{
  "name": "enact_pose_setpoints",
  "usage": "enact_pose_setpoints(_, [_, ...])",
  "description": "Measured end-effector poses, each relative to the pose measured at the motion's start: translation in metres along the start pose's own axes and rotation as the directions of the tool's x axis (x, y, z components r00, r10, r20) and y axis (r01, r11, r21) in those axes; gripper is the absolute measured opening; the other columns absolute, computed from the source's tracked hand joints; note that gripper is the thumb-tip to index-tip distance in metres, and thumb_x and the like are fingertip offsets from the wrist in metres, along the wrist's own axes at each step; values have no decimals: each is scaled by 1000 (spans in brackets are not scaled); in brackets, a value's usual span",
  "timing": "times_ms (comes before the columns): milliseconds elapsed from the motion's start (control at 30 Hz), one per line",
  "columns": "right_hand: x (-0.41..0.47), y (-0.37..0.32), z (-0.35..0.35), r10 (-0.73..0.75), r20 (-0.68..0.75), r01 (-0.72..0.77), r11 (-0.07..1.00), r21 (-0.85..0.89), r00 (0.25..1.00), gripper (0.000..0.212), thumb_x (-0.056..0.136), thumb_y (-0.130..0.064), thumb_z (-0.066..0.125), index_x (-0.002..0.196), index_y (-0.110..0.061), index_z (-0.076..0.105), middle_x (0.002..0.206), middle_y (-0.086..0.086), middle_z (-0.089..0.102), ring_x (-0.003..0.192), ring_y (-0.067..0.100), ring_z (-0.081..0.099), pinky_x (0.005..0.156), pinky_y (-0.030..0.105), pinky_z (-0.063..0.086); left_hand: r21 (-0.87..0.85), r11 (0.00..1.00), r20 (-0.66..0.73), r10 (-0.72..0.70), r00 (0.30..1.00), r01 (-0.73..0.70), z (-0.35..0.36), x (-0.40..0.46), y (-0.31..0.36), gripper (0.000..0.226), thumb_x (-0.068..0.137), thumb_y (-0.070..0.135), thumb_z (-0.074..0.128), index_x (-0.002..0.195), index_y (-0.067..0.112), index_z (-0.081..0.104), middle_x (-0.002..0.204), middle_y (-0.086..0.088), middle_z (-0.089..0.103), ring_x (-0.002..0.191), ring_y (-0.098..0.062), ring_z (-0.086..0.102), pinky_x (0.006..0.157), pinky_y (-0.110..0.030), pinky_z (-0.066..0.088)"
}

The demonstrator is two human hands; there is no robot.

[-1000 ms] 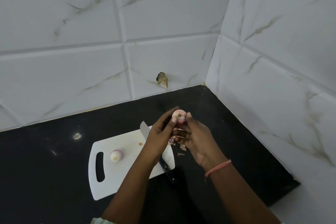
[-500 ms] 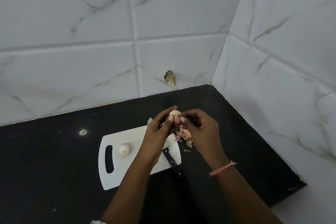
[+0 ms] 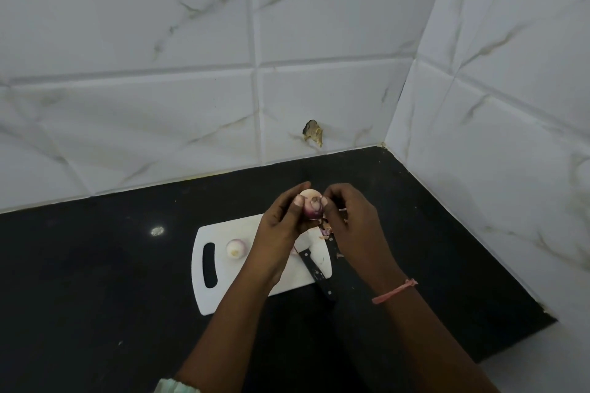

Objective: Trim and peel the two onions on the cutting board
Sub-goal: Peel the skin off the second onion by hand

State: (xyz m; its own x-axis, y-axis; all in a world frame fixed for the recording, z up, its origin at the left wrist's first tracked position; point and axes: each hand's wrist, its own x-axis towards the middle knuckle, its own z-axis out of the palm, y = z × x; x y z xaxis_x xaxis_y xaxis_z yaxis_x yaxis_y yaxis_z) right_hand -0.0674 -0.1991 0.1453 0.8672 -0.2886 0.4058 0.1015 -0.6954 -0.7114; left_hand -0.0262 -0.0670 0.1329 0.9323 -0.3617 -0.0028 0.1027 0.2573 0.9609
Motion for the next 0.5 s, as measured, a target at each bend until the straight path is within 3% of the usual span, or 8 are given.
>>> enact_pose_setpoints(133, [-5, -5, -2, 137, 37, -141, 980, 142, 990, 8, 98, -16, 52, 104, -19, 56, 99, -6, 59, 92, 7, 59, 77, 14, 51, -76, 993, 5, -87, 996, 87, 6, -5, 3, 27, 104, 24, 43, 115, 20, 67, 104, 3, 76, 98, -14, 73, 76, -20, 56])
enact_pose_setpoints(300, [-6, -12, -9, 341, 137, -367, 842, 395, 930, 13, 100, -18, 48, 108, -13, 57, 94, -4, 62, 81, 6, 63, 59, 9, 50, -176, 973, 84, -137, 987, 150, 11, -4, 8, 24, 101, 19, 48, 116, 12, 67, 104, -6, 76, 94, -17, 73, 75, -22, 57])
enact_pose_setpoints(500, [-7, -12, -12, 436, 141, -446, 752, 486, 889, 18, 100, -19, 47, 109, -10, 59, 89, 0, 65, 71, 1, 62, 56, 13, 50, -292, 922, 90, -238, 967, 254, 13, -1, 6, 34, 105, 26, 40, 114, 7, 68, 98, -10, 77, 80, -14, 73, 66, -22, 57])
